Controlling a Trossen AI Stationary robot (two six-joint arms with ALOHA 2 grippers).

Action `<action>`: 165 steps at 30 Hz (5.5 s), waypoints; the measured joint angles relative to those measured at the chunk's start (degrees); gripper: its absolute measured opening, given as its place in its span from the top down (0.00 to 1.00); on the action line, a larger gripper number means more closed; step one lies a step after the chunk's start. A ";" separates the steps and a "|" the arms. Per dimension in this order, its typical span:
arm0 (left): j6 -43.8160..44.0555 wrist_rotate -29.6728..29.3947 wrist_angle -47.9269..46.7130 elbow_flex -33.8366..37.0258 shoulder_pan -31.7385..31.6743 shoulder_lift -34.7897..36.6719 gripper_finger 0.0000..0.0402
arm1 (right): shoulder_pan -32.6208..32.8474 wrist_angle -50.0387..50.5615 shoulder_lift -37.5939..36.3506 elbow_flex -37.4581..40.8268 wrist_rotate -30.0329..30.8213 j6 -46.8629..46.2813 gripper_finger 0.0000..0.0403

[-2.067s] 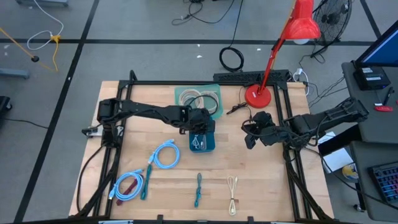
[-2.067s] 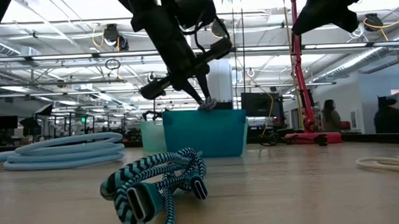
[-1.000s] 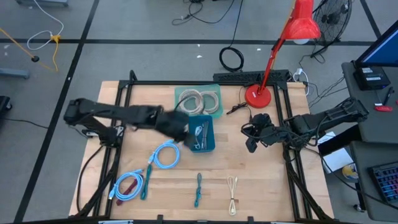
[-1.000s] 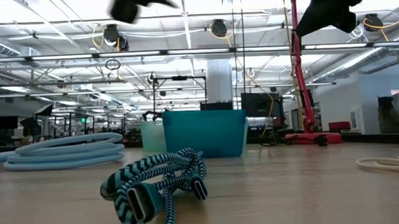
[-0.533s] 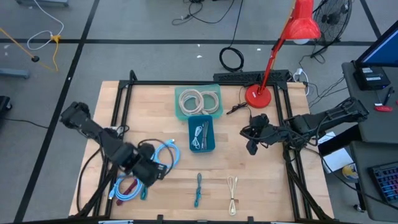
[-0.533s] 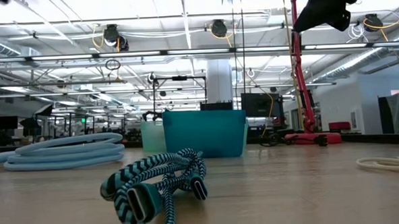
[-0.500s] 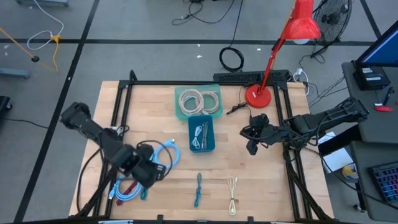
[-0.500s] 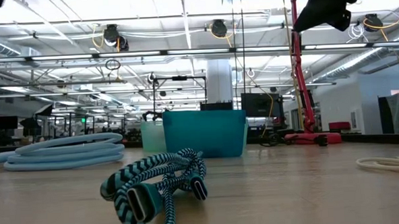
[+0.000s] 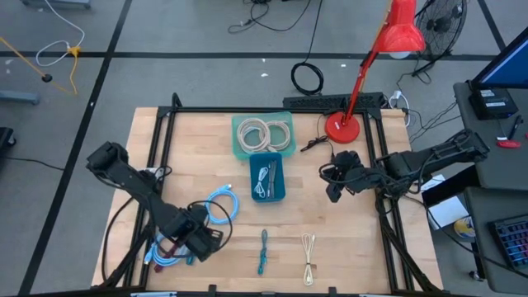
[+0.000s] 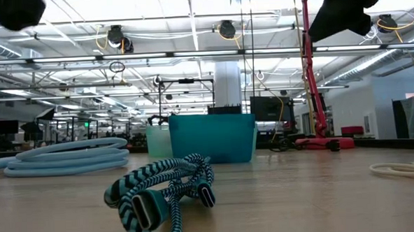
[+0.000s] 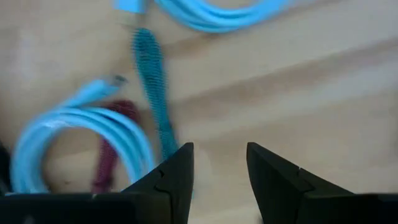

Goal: Pick & Place USB Port
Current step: Put the top light blue HDMI cable into the green bin

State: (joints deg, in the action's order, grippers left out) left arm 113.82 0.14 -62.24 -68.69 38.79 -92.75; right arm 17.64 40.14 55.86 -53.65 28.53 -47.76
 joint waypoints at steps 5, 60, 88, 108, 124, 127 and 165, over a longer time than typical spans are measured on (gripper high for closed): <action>-5.74 -6.57 0.83 3.60 -2.29 0.00 0.62 | -1.08 0.79 0.00 0.00 -0.02 -0.38 0.67; -60.55 6.90 25.87 9.14 -20.49 -4.28 0.62 | -1.78 1.23 1.73 0.02 -1.93 -4.29 0.57; -61.36 2.17 24.18 4.22 -14.98 -13.72 0.62 | -1.95 1.29 1.73 0.02 -2.91 -3.94 0.57; -63.20 -7.73 -2.63 -12.46 -18.86 -16.14 0.96 | -1.85 0.38 1.70 0.02 -2.97 -4.71 0.57; -87.88 -4.85 -4.99 -33.66 -51.78 -11.73 0.96 | -1.82 -2.54 1.70 0.02 -2.86 -4.07 0.57; -91.04 -2.79 -5.16 -38.87 -56.71 -15.58 0.96 | -1.80 -2.53 1.70 0.02 -2.89 -4.07 0.57; -84.44 2.22 0.62 -45.72 -61.50 -30.01 0.96 | -1.78 -1.92 1.70 0.04 -6.38 -4.05 0.58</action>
State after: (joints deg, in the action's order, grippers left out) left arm 29.38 2.35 -61.62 -114.41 -22.71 -122.76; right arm 15.86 38.22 57.56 -53.60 22.15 -51.81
